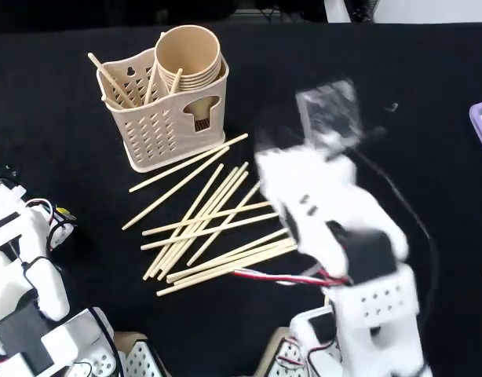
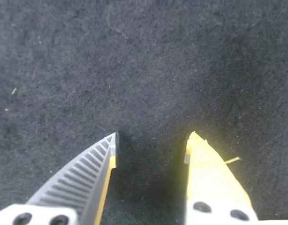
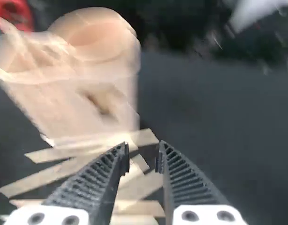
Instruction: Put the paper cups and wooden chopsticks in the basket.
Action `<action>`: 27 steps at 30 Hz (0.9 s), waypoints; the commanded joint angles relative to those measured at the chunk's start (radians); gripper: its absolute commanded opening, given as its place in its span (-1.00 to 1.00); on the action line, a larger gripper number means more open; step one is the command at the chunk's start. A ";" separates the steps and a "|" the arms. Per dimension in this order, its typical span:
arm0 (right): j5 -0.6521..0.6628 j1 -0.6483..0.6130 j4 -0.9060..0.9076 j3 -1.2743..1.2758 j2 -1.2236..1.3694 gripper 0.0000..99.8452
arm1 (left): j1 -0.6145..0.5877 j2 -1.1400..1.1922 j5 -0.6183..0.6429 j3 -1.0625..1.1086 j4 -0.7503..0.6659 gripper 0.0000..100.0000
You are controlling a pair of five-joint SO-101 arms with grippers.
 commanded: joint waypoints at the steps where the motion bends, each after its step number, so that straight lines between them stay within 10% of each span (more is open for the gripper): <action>1: 0.054 0.216 0.077 0.157 -0.085 -0.62 | -0.012 0.002 0.005 -0.031 -0.014 -0.52; 27: 0.374 0.589 -0.081 0.415 0.679 -0.50 | -0.012 0.002 0.005 -0.031 -0.014 -0.52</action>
